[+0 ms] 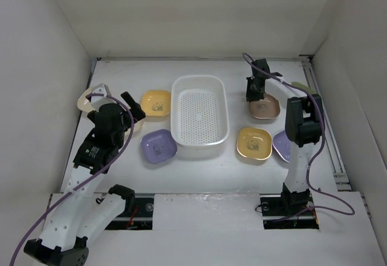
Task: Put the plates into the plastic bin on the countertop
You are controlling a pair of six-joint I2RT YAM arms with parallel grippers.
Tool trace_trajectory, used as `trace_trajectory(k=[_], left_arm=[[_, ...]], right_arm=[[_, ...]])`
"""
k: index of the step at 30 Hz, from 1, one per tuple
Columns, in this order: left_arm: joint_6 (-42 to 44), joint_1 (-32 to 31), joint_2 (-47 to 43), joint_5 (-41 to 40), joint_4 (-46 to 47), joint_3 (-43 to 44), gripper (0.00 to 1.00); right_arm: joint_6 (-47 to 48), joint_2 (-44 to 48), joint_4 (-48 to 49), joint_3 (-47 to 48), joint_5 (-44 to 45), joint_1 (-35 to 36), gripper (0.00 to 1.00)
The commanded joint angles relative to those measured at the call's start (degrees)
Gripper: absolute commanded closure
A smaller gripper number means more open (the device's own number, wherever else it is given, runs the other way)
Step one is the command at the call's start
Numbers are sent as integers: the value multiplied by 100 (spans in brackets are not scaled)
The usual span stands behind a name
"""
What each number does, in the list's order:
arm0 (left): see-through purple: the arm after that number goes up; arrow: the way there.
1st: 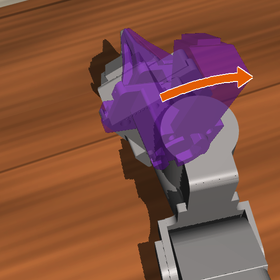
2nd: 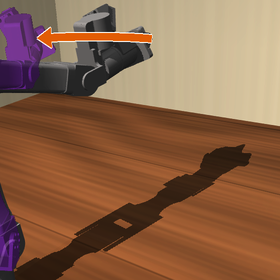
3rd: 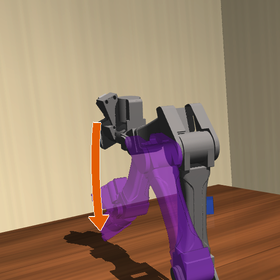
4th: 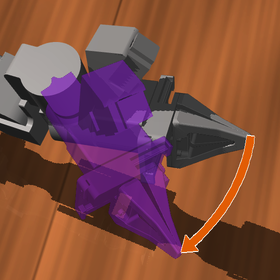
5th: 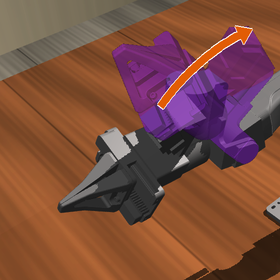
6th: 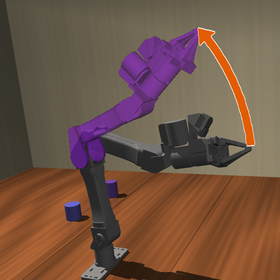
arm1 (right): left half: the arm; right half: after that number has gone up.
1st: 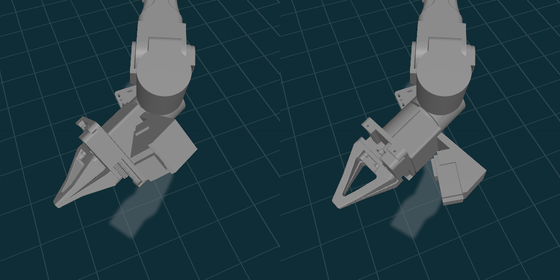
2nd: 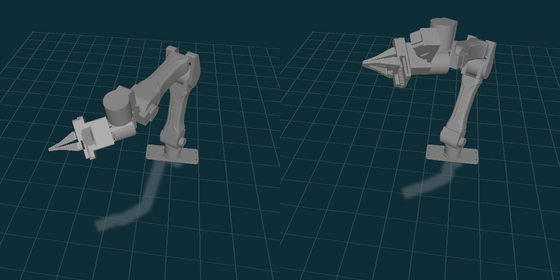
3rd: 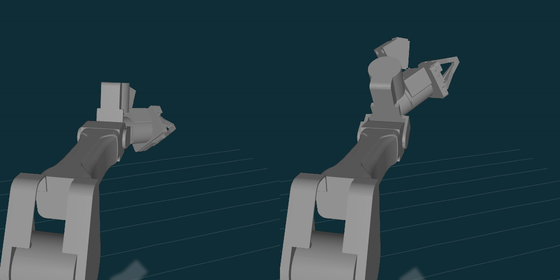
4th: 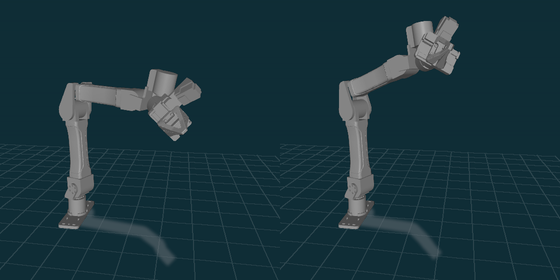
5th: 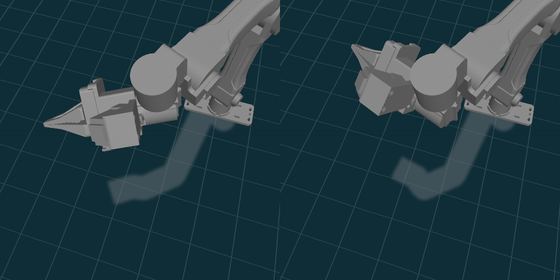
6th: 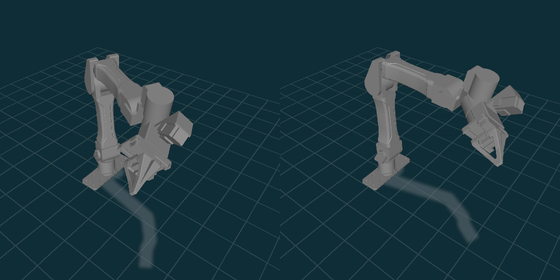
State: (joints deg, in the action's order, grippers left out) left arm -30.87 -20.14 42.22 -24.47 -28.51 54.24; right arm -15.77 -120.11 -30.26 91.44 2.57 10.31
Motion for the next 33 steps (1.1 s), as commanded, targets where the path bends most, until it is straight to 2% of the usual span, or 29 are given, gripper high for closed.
trace_trajectory(k=[1,8,11,12,14,22,26,29,33], left_arm=[[64,1,-20,-102,144,-19,0],[64,1,-20,-102,144,-19,0],[64,1,102,-102,144,-19,0],[64,1,103,-102,144,-19,0],[64,1,103,-102,144,-19,0],[-50,1,-3,-435,39,34,0],[-50,1,102,-436,39,34,0],[-103,1,164,-497,-23,86,0],[-103,1,94,-497,-23,87,0]], right_arm=[[56,-117,-208,427,41,-55,99],[56,576,-436,971,402,199,100],[126,700,-1057,1945,699,445,100],[179,630,-1252,2548,771,716,100],[311,551,-1586,2983,841,1042,100],[311,349,-1729,3503,1483,2667,100],[-250,-117,-1861,4073,1667,3160,100],[-786,-380,-1729,4075,1966,3407,100],[-1253,-812,-1606,4206,1914,3408,100]])
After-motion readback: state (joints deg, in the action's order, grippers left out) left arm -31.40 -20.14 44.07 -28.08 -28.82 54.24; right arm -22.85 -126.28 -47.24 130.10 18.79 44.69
